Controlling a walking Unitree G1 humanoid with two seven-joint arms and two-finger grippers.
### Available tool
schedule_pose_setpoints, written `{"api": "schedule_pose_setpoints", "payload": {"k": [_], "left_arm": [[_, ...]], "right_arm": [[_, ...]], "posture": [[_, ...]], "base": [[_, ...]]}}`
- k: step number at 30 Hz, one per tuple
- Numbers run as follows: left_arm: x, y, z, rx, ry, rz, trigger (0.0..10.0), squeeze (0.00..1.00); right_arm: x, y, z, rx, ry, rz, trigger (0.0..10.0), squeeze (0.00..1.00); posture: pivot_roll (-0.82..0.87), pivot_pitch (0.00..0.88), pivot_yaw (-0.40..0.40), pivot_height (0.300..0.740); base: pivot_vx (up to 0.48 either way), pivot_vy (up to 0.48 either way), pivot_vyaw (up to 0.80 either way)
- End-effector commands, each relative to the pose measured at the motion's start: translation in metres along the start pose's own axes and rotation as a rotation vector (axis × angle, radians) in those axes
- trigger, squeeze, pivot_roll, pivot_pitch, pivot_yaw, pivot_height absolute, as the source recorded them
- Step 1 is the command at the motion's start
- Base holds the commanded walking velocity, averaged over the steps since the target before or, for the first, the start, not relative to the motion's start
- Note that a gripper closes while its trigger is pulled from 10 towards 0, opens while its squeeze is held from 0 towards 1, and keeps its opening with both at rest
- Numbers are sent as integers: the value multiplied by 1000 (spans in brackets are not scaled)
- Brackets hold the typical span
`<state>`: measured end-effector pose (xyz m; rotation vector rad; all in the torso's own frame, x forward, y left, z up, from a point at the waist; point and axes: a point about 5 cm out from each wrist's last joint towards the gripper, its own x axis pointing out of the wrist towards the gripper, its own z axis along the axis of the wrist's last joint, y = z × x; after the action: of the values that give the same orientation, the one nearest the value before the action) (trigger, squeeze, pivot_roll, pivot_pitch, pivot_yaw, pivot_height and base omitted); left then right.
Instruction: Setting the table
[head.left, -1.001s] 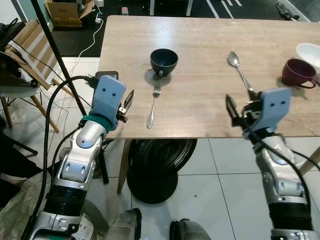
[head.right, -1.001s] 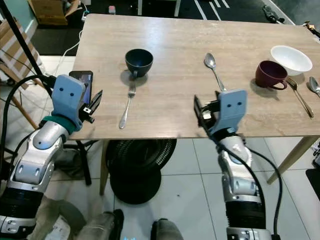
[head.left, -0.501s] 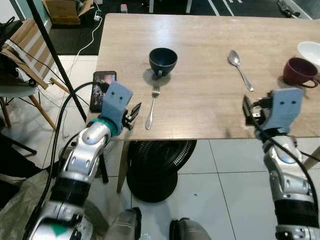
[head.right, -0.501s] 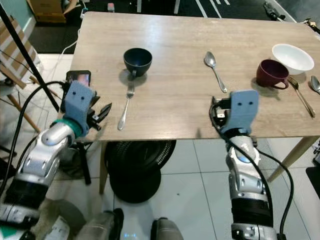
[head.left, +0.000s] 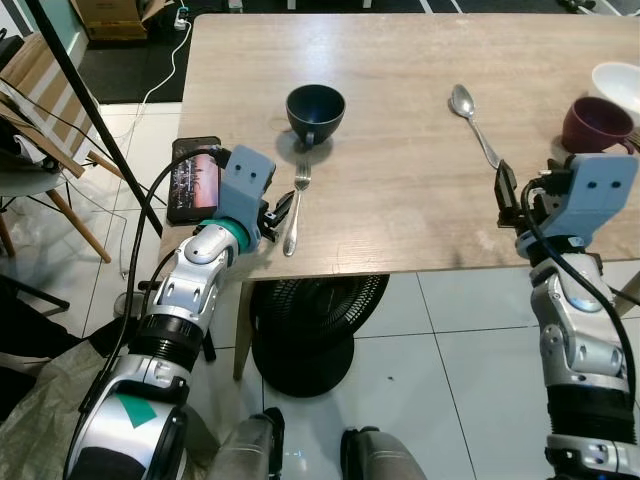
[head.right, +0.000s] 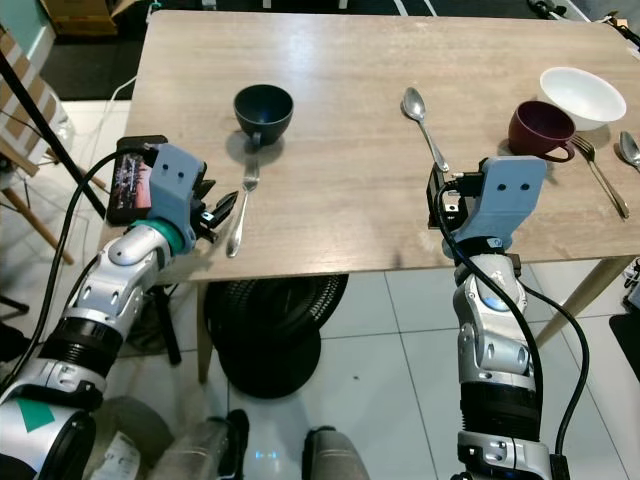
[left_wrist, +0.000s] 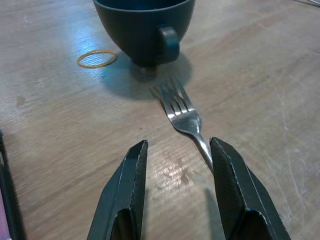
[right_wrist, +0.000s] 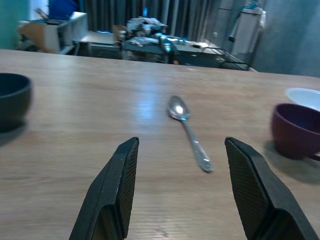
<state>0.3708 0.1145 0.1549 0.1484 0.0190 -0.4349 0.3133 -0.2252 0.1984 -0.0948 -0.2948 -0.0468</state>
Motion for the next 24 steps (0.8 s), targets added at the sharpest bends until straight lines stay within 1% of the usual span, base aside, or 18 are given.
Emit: {"api": "schedule_pose_setpoints", "payload": {"k": [1, 7, 12, 13, 14, 15, 16, 18, 19, 20, 21, 23, 24], "left_arm": [[2, -3, -6, -5, 25, -13, 10000, 0], [10, -9, -8, 16, 44, -33, 10000, 0], [11, -10, -8, 21, 45, -38, 10000, 0], [12, -11, -7, 39, 52, -42, 10000, 0], [12, -11, -7, 39, 52, -42, 10000, 0], [14, -12, -4, 61, 60, -47, 10000, 0], [16, -13, -1, 67, 58, -55, 10000, 0], [16, -13, -1, 67, 58, -55, 10000, 0], [18, -14, 7, 72, 47, -58, 10000, 0], [18, -14, 7, 72, 47, -58, 10000, 0], [20, -15, 14, 75, 30, -60, 10000, 0], [20, -15, 14, 75, 30, -60, 10000, 0], [22, -16, 22, 58, 22, -51, 10000, 0]], "right_arm": [[0, 6, 2, 9, 1, 29, 10000, 0], [-4, 8, 8, 15, -7, 47, 10000, 0], [-5, 7, 8, 15, -6, 46, 10000, 0], [-7, 7, 8, 17, -4, 43, 10000, 0], [-7, 7, 8, 17, -4, 43, 10000, 0], [-8, 8, 7, 20, -1, 39, 10000, 0], [-10, 8, 7, 23, 1, 37, 10000, 0], [-10, 8, 7, 23, 1, 37, 10000, 0], [-11, 9, 7, 26, 2, 34, 10000, 0], [-11, 9, 7, 26, 2, 34, 10000, 0], [-11, 10, 6, 28, 4, 34, 10000, 0], [-11, 10, 6, 28, 4, 34, 10000, 0], [-11, 11, 6, 31, 5, 34, 10000, 0]], "posture": [[-75, 162, 60, 740], [-85, 182, 77, 740], [-85, 182, 77, 740], [-84, 188, 87, 740], [-84, 188, 87, 740], [-82, 190, 94, 740], [-77, 187, 98, 740], [-77, 187, 98, 740], [-72, 183, 104, 740], [-72, 183, 104, 740], [-72, 182, 105, 740], [-72, 182, 105, 740], [-66, 178, 107, 740]], "base": [[0, 0, 0], [0, 0, 0], [0, 0, 0], [0, 0, 0], [0, 0, 0], [0, 0, 0], [0, 0, 0], [0, 0, 0], [0, 0, 0], [0, 0, 0], [0, 0, 0], [0, 0, 0], [0, 0, 0]]}}
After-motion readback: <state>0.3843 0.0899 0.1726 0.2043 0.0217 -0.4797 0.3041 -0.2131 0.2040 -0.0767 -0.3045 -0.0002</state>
